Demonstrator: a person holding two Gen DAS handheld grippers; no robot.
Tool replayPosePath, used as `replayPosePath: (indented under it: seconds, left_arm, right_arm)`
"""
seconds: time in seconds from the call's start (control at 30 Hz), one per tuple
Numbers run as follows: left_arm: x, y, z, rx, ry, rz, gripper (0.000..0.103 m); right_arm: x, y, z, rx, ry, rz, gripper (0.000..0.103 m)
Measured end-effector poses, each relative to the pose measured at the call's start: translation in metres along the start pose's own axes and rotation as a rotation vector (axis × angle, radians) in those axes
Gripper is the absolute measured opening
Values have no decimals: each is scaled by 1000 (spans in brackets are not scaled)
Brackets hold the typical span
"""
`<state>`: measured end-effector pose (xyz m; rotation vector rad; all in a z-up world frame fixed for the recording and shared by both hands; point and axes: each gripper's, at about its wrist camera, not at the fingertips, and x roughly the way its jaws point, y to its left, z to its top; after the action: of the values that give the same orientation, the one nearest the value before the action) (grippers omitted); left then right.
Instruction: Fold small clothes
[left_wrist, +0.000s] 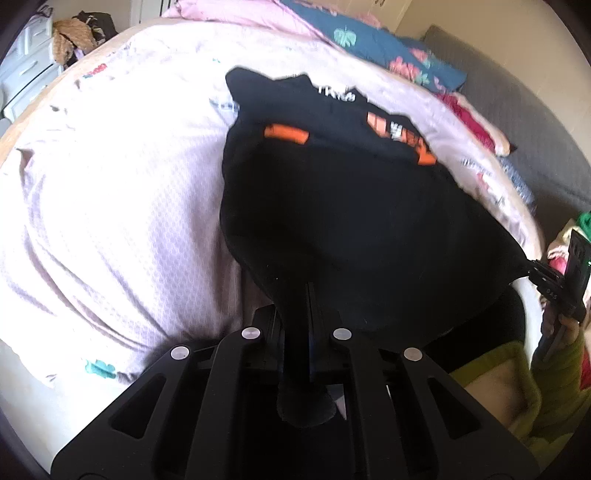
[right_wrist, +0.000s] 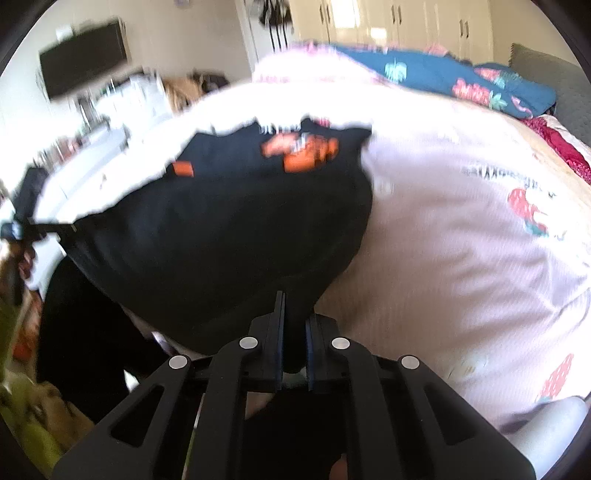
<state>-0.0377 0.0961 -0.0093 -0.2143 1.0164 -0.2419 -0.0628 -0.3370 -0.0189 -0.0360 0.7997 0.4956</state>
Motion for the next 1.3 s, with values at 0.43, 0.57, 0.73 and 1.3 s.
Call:
replayPosePath:
  seconds: [0.43,0.57,0.73,1.3]
  left_arm:
    - [-35,2,44,-79,-198,-74,2]
    - [-38,0,55,-77,-231,-75,2]
    - [-40,2,68,-87,-266,-48,2]
    - [-30,3,108,-137,-351,-11,2]
  right_arm:
    - [-32,-20,48,75,-217,-89,8]
    - [-34,-18,59,76,-243,-106,8]
    - [-27,-23,76,107,-253,-126,8]
    - [0,-39,120,161,-281,-171,8]
